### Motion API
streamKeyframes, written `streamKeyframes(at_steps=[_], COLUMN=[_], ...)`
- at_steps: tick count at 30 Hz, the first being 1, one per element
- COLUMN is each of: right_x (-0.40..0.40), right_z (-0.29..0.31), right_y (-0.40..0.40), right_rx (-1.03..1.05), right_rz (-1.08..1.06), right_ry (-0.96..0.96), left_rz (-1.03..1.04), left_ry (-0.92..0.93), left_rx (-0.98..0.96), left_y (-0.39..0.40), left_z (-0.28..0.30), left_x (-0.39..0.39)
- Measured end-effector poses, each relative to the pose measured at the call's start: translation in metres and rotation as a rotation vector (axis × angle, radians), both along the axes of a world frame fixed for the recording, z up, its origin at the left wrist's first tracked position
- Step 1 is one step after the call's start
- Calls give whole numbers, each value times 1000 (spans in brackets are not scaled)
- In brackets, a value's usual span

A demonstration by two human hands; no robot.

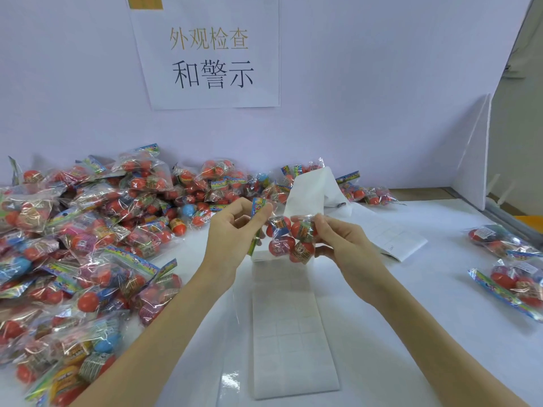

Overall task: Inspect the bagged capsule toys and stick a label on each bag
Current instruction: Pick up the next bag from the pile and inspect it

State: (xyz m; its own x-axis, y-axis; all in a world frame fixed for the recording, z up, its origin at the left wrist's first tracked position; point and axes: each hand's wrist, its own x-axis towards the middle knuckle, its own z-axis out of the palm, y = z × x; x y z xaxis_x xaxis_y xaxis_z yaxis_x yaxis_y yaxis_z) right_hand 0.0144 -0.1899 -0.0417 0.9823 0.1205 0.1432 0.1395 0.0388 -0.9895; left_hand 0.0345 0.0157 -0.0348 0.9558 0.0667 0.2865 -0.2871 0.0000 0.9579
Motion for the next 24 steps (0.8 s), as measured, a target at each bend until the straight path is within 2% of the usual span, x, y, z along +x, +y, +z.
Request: streamKeyframes(at_steps=[6, 11, 16, 24], right_x=[-4, -5, -4, -6], right_z=[3, 2, 0, 6], right_y=[3, 0, -2, -3], right_rx=[42, -138, -83, -21], right_rz=[121, 206, 231, 320], right_ry=[1, 2, 57, 96], left_rz=[53, 183, 225, 229], left_ry=[-97, -92, -141, -190], left_rx=[11, 16, 137, 100], left_y=[-4, 1, 7, 8], left_z=[-5, -7, -7, -3], left_x=[0, 3, 6, 5])
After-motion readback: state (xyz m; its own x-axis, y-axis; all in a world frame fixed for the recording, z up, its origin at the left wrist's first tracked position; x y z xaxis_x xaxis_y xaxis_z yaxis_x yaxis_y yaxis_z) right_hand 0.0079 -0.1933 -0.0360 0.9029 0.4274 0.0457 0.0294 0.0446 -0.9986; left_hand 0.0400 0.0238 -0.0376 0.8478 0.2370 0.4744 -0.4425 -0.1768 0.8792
